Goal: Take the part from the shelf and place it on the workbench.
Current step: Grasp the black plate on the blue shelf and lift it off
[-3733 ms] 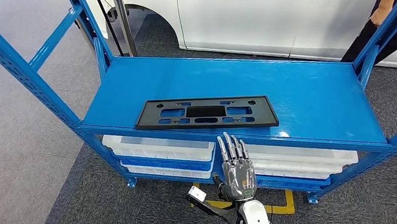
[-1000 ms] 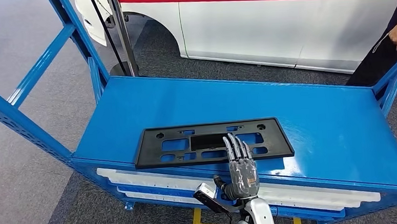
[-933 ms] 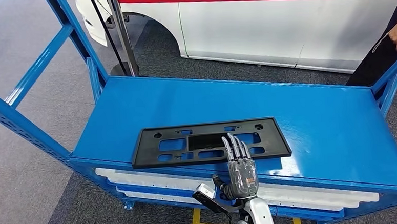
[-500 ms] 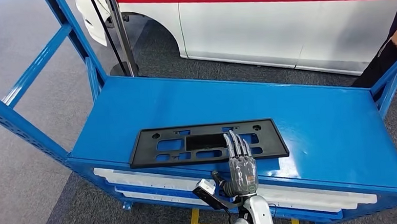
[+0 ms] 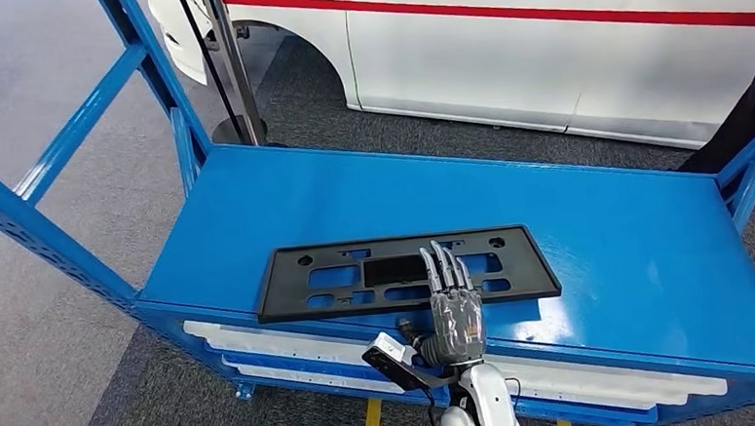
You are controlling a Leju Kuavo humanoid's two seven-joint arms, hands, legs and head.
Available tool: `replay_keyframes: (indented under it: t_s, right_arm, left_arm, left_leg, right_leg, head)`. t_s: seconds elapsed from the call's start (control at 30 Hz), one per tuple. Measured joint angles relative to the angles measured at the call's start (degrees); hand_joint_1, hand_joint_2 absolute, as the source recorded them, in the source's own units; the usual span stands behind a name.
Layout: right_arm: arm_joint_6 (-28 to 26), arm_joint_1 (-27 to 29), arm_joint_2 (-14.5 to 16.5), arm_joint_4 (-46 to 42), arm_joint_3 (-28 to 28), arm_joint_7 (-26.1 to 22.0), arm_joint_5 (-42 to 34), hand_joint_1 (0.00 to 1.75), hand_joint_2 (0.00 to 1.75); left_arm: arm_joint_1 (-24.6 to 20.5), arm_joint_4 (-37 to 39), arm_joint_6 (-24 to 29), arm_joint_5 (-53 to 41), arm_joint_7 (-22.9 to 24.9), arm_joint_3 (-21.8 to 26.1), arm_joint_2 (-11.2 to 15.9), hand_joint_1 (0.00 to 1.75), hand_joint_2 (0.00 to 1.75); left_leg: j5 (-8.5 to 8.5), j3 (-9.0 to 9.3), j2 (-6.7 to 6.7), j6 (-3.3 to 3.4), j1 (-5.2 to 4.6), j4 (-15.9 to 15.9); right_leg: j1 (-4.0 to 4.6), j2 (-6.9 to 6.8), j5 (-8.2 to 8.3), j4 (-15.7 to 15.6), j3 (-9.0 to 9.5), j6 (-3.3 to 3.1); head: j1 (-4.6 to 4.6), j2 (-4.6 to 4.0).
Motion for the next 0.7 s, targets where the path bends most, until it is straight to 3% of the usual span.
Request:
replay_keyframes:
  t_s: [0.13,0.17,0.27,0.3,0.33,0.37,0.43,0.5,0.63,0.7]
  right_arm:
    - [0.00,-0.60,0.24,0.46,0.25,1.60,2.62,0.00,1.75]
    - [0.00,-0.91,0.30,0.65,0.33,2.43,3.86,0.00,1.75]
    - [0.01,-2.40,0.42,2.03,0.44,5.94,7.95,0.00,1.75]
    - [0.01,-3.20,0.50,2.87,0.46,7.27,9.11,0.00,1.75]
    - [0.01,-4.24,0.65,3.92,0.48,8.55,10.04,0.00,1.75]
    - [0.01,-5.47,0.87,5.08,0.50,9.75,10.76,0.00,1.75]
    - [0.02,-8.20,1.42,7.60,0.64,12.14,12.11,0.00,1.75]
    - [0.02,-10.65,1.87,10.23,1.10,14.44,13.77,0.00,1.75]
    - [0.00,-13.30,2.11,14.57,2.47,17.06,15.86,0.00,1.75]
    - [0.00,-14.08,2.11,15.94,2.96,17.47,16.14,0.00,1.75]
  left_arm:
    - [-0.04,0.00,-0.05,-0.64,-0.03,-0.01,-0.15,0.00,0.00]
    - [-0.10,0.00,-0.10,-0.86,-0.01,-0.01,-0.18,0.00,0.00]
    - [-0.24,0.00,-0.39,-1.83,0.21,-0.05,-0.24,0.00,0.00]
    - [-0.27,0.00,-0.52,-2.13,0.33,-0.11,-0.28,0.00,0.00]
    - [-0.33,0.00,-0.63,-2.40,0.44,-0.19,-0.33,0.00,0.00]
    - [-0.43,0.00,-0.72,-2.61,0.55,-0.28,-0.38,0.00,0.00]
    - [-0.75,0.00,-0.81,-2.95,0.72,-0.43,-0.43,0.00,0.00]
    - [-1.05,0.00,-0.87,-3.25,0.82,-0.50,-0.48,0.00,0.00]
    - [-1.05,0.00,-0.97,-3.48,0.86,-0.56,-0.65,0.00,0.00]
    - [-1.09,0.00,-0.97,-3.48,0.86,-0.58,-0.75,0.00,0.00]
  left_leg:
    - [-0.90,-0.34,0.14,-1.35,0.26,0.95]
    - [-2.13,-1.17,0.17,-1.61,0.30,2.86]
    - [-7.01,-6.25,0.22,-2.11,0.33,13.54]
    - [-7.40,-7.43,0.23,-2.17,0.33,15.85]
    - [-6.61,-7.57,0.23,-2.15,0.33,15.92]
    - [-4.83,-6.64,0.23,-2.05,0.33,13.75]
    - [-0.94,-2.99,0.23,-1.68,0.24,5.85]
    - [0.47,-0.73,0.16,-1.13,-0.02,0.84]
    - [0.72,-0.37,0.18,0.17,0.05,-0.41]
    - [0.96,-0.20,0.30,0.87,0.29,-0.83]
  right_leg:
    - [0.01,0.10,0.20,-0.86,0.30,-1.27]
    - [-0.11,0.02,0.32,-1.13,0.47,-1.60]
    - [0.02,-0.13,0.29,-1.21,0.54,-2.01]
    - [0.09,-0.13,0.25,-1.16,0.55,-2.06]
    - [0.12,-0.06,0.22,-1.10,0.57,-2.08]
    - [0.14,0.04,0.17,-1.01,0.62,-2.08]
    - [0.23,0.25,0.02,-0.84,0.69,-1.88]
    - [0.40,0.40,-0.03,-0.72,0.54,-1.41]
    - [0.42,0.42,-0.47,-0.42,0.33,-0.24]
    - [0.37,0.36,-3.02,3.67,-1.50,0.18]
  head:
    - [-0.04,0.00]
    - [-0.04,0.00]
    - [-0.04,0.01]
    - [-0.04,0.01]
    - [-0.04,0.01]
    - [-0.04,0.01]
    - [-0.03,0.01]
    - [-0.02,0.01]
    - [0.01,0.00]
    - [0.02,0.00]
